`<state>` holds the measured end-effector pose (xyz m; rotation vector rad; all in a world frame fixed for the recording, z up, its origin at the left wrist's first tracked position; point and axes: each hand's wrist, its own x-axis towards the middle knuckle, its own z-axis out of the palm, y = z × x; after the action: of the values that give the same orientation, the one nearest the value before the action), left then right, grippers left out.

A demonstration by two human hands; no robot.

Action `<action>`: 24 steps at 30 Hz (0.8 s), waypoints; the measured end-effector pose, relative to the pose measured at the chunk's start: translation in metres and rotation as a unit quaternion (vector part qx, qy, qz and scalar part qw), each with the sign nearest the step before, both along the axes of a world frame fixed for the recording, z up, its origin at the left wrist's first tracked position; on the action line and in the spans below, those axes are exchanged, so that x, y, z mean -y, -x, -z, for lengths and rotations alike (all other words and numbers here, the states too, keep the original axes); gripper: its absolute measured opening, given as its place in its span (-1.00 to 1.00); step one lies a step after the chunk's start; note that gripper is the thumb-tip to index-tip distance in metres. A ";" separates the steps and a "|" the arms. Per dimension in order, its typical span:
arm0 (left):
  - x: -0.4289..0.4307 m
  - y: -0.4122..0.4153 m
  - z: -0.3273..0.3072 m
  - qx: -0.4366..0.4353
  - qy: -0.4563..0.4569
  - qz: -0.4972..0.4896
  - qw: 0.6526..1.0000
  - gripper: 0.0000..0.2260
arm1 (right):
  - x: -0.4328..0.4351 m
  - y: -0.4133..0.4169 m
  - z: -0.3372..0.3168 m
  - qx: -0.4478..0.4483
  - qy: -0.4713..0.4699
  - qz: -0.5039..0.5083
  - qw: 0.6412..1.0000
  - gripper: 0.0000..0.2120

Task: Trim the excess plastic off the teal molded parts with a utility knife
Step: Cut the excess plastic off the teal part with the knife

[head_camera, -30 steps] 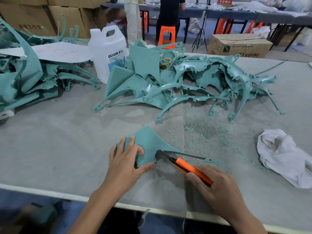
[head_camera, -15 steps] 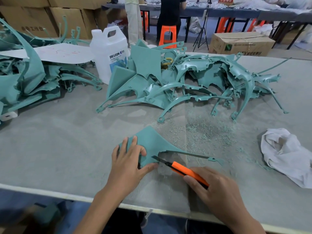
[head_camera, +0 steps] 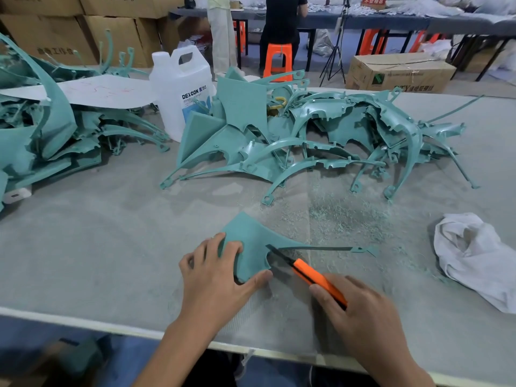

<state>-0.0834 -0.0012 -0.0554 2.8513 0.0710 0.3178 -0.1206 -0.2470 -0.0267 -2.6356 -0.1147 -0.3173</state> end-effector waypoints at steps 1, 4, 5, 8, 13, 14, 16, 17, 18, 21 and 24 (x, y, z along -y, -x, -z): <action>0.000 0.000 0.001 -0.002 -0.003 -0.001 1.000 -0.35 | 0.001 0.000 0.000 0.000 0.002 0.012 1.000 -0.69; 0.001 -0.001 0.003 0.004 -0.006 -0.007 1.000 -0.37 | -0.002 0.001 0.002 -0.006 0.009 -0.001 1.000 -0.75; 0.001 -0.001 0.004 0.006 -0.005 -0.009 1.000 -0.37 | -0.003 0.001 0.001 -0.007 0.009 -0.005 1.000 -0.78; 0.002 -0.001 0.005 0.005 -0.007 -0.009 1.000 -0.37 | 0.002 -0.001 0.000 0.007 0.025 0.026 0.999 -0.73; 0.003 -0.001 0.004 -0.002 -0.019 -0.011 1.000 -0.36 | -0.005 0.002 -0.002 -0.015 0.012 -0.001 1.000 -0.69; 0.003 0.000 0.004 -0.005 -0.019 -0.010 1.000 -0.35 | -0.003 0.001 -0.002 -0.014 0.013 0.018 1.000 -0.71; 0.004 0.001 0.005 -0.008 -0.020 -0.010 1.000 -0.35 | -0.001 0.000 -0.003 -0.015 0.015 0.045 0.999 -0.76; 0.004 0.002 0.005 -0.008 -0.022 -0.010 1.000 -0.36 | -0.001 0.001 -0.004 -0.025 0.006 0.033 0.999 -0.77; 0.005 0.002 0.005 -0.008 -0.022 -0.011 1.000 -0.36 | -0.002 0.001 -0.004 -0.046 -0.014 0.012 0.999 -0.78; 0.005 0.003 0.006 -0.013 -0.020 -0.010 1.000 -0.35 | -0.001 -0.001 -0.003 -0.079 -0.053 -0.006 0.995 -0.75; 0.006 0.003 0.005 -0.013 -0.017 -0.012 1.000 -0.34 | 0.000 -0.002 -0.002 0.001 0.025 0.056 0.998 -0.79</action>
<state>-0.0861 -0.0067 -0.0601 2.8913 0.1051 0.2898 -0.1181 -0.2469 -0.0251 -2.6970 0.0251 -0.3603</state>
